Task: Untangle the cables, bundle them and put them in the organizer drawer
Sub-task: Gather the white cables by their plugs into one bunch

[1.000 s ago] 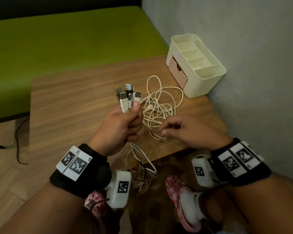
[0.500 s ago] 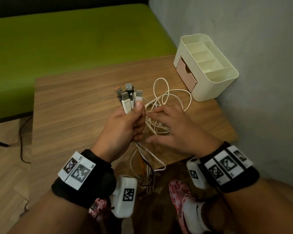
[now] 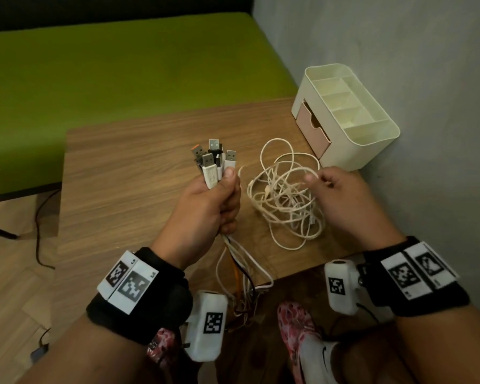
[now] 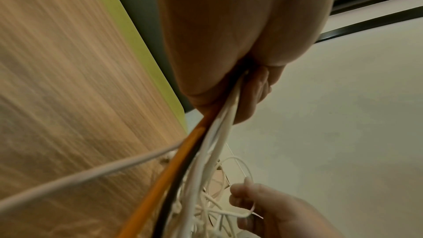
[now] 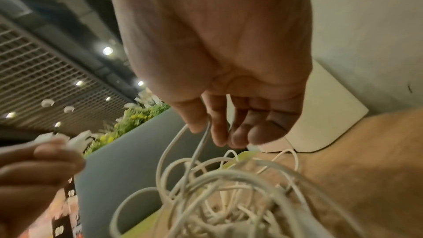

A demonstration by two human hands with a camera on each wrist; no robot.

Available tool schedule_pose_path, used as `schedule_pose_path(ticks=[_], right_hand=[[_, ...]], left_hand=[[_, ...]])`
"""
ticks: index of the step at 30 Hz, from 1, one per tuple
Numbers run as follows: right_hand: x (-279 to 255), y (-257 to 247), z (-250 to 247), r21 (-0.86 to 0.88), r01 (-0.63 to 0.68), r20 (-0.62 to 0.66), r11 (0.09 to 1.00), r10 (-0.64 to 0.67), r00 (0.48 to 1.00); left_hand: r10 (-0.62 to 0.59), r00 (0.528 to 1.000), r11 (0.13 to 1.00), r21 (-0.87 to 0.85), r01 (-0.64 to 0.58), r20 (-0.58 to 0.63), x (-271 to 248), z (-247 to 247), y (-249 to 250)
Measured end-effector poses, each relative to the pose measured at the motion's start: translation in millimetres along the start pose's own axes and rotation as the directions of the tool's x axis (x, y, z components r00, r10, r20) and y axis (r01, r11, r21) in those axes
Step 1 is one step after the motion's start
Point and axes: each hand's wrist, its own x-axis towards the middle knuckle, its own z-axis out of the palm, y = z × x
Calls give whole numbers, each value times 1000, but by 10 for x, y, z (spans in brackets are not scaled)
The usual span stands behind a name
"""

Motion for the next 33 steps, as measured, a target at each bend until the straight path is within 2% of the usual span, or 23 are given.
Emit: schedule_pose_path(ticks=[2, 4, 7, 9, 10, 14, 18, 20, 23, 26, 29, 33], right_hand=[[16, 53, 18, -165, 58, -50, 985, -67, 997], [-14, 47, 47, -196, 183, -95, 963, -205, 974], [-51, 41, 88, -173, 479, -61, 860, -495, 867], [-36, 87, 128, -181, 597, -7, 782, -608, 794], [-20, 106, 142, -193, 622, 14, 759, -631, 775], [8, 138, 167, -219, 631, 84, 744, -630, 772], [-21, 149, 227, -163, 497, 211, 852, -462, 862], [-27, 155, 265, -154, 428, 228, 890, -390, 892], [-3, 176, 306, -231, 379, 220, 896, -331, 917], [1, 179, 353, -355, 357, 242, 864, -284, 928], [-13, 174, 379, -353, 370, 224, 859, -306, 925], [-42, 115, 246, -103, 425, 109, 899, -415, 903]], left_hand=[[3, 1000, 1000, 7, -3, 0, 3, 8, -1], [5, 1000, 1000, 24, -5, -5, 3, 14, 4], [7, 1000, 999, 34, -7, 4, -1, 23, 4], [5, 1000, 999, 35, -5, 1, -3, 25, 1], [3, 1000, 999, 35, -3, -2, -3, 25, 1], [1, 1000, 999, 39, -1, 1, -6, 23, 7], [-6, 1000, 1000, 25, 6, 0, 0, 34, 6], [-8, 1000, 1000, 19, 8, 0, 3, 37, 2], [-7, 1000, 1000, 16, 7, 1, 2, 38, -4], [-3, 1000, 1000, 18, 3, 8, 0, 36, -13], [-6, 1000, 1000, 21, 5, 15, 4, 29, -19], [-22, 1000, 999, 26, 22, -3, 16, 26, -24]])
